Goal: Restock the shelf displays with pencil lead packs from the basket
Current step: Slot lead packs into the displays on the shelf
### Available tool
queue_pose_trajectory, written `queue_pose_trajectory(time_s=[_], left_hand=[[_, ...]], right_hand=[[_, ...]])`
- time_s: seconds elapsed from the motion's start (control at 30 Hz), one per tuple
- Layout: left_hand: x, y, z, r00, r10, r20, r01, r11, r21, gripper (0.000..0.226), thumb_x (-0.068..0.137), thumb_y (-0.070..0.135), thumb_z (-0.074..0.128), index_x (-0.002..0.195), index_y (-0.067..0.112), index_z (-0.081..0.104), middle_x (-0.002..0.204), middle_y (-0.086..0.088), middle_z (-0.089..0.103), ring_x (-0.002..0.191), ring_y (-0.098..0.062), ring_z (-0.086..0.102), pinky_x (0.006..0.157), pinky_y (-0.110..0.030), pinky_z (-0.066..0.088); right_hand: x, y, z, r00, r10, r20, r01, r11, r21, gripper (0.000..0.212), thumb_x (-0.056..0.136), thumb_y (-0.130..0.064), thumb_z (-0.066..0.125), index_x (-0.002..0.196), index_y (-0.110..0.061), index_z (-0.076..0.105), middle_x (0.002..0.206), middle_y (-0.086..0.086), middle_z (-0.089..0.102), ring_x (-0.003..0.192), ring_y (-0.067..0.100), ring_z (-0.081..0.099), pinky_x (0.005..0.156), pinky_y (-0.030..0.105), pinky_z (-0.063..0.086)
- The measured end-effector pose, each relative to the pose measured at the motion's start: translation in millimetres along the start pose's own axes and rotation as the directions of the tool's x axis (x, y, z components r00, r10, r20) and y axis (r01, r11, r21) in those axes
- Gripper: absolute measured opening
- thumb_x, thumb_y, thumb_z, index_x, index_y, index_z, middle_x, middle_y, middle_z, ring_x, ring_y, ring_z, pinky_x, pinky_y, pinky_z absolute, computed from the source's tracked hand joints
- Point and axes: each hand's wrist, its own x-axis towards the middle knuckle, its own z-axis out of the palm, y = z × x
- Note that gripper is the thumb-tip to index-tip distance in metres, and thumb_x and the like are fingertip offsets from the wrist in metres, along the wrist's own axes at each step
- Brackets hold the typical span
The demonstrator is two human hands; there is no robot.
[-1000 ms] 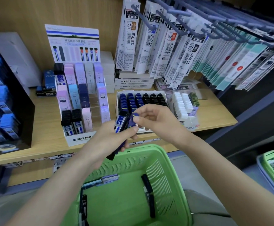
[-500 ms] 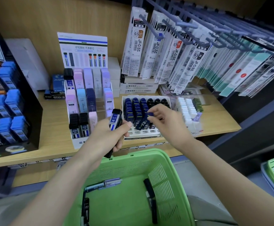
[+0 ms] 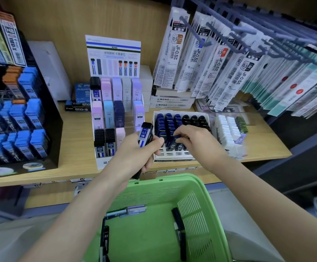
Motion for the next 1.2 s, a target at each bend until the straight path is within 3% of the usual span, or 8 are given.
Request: queue_pose_trajectory(time_s=[0.27, 0.4, 0.57, 0.7, 0.8, 0.97, 1.1, 1.2], left_hand=[[2, -1, 1, 0.999, -0.030, -0.037, 0.027, 0.996, -0.086, 0.016, 0.093, 0.021, 0.057, 0.098, 0.008, 0.048, 0.049, 0.007, 0.052, 0.037, -0.009, 0.038, 0.037, -0.019, 0.033], [5, -2, 1, 0.995, -0.065, -0.070, 0.056, 0.990, -0.131, 0.040, 0.095, 0.013, 0.053, 0.130, 0.004, 0.038, 0.054, 0.003, 0.054, 0.036, -0.010, 0.040, 0.036, -0.018, 0.034], [3, -2, 2, 0.997, -0.056, -0.045, 0.048, 0.986, -0.160, 0.024, 0.095, 0.014, 0.054, 0.116, 0.002, 0.050, 0.065, -0.002, 0.062, 0.044, -0.011, 0.050, 0.041, -0.020, 0.044], [2, -3, 3, 0.996, -0.065, -0.060, 0.050, 0.973, -0.227, 0.020, 0.095, 0.017, 0.055, 0.111, 0.006, 0.058, 0.078, -0.004, 0.073, 0.067, -0.014, 0.069, 0.065, -0.027, 0.058], [6, -5, 0, 0.986, -0.104, -0.131, 0.074, 0.974, -0.215, 0.019, 0.093, 0.025, 0.057, 0.104, 0.013, 0.068, 0.092, 0.008, 0.074, 0.099, -0.011, 0.065, 0.093, -0.035, 0.045], [3, -7, 3, 0.986, -0.075, -0.147, 0.038, 0.969, -0.243, 0.016, 0.092, 0.030, 0.059, 0.091, 0.026, 0.075, 0.105, 0.014, 0.071, 0.112, -0.014, 0.059, 0.104, -0.044, 0.040], [3, -7, 7, 0.994, -0.054, -0.100, 0.027, 0.967, -0.254, 0.015, 0.092, 0.028, 0.058, 0.103, 0.023, 0.066, 0.103, 0.015, 0.071, 0.106, -0.008, 0.062, 0.100, -0.037, 0.044], [3, -8, 6, 0.992, -0.075, -0.105, 0.043, 0.961, -0.273, 0.014, 0.092, 0.025, 0.059, 0.104, 0.023, 0.066, 0.104, 0.007, 0.072, 0.103, -0.011, 0.064, 0.091, -0.036, 0.051]], right_hand=[[3, -5, 6, 0.993, -0.065, -0.101, 0.057, 0.995, -0.083, 0.023, 0.094, -0.012, 0.054, 0.114, -0.006, 0.064, 0.104, 0.008, 0.064, 0.097, 0.024, 0.060, 0.079, 0.032, 0.048], [-1, -1, 10, 0.990, -0.093, -0.103, 0.075, 0.983, -0.170, 0.012, 0.091, -0.009, 0.058, 0.098, -0.005, 0.067, 0.092, 0.008, 0.065, 0.089, 0.027, 0.059, 0.064, 0.035, 0.048], [-2, -2, 13, 0.972, -0.147, -0.184, 0.110, 0.975, -0.193, 0.006, 0.082, -0.005, 0.067, 0.087, -0.005, 0.070, 0.086, 0.006, 0.062, 0.079, 0.025, 0.062, 0.054, 0.027, 0.045], [-5, -25, 7, 0.978, 0.134, -0.159, -0.081, 0.950, 0.301, 0.013, 0.095, -0.015, 0.053, 0.095, -0.011, 0.066, 0.085, -0.004, 0.060, 0.072, 0.004, 0.055, 0.069, 0.021, 0.044], [-16, -52, 5, 0.953, 0.257, 0.161, -0.293, 0.644, 0.707, 0.017, 0.096, -0.017, 0.050, 0.107, -0.009, 0.060, 0.081, -0.004, 0.065, 0.064, 0.002, 0.060, 0.062, 0.018, 0.049], [-30, -72, 15, 0.919, 0.278, 0.280, -0.381, 0.438, 0.814, 0.029, 0.091, -0.016, 0.058, 0.117, -0.013, 0.044, 0.078, -0.004, 0.065, 0.067, 0.001, 0.063, 0.060, 0.014, 0.049], [-30, -75, 20, 0.935, 0.225, 0.274, -0.350, 0.474, 0.807, 0.002, 0.091, -0.011, 0.059, 0.093, -0.013, 0.059, 0.077, 0.006, 0.062, 0.064, 0.007, 0.056, 0.064, 0.019, 0.051], [-33, -70, 21, 0.925, 0.275, 0.262, -0.367, 0.471, 0.802, 0.009, 0.090, -0.010, 0.060, 0.084, -0.017, 0.058, 0.078, 0.003, 0.061, 0.059, 0.009, 0.058, 0.062, 0.022, 0.054]])
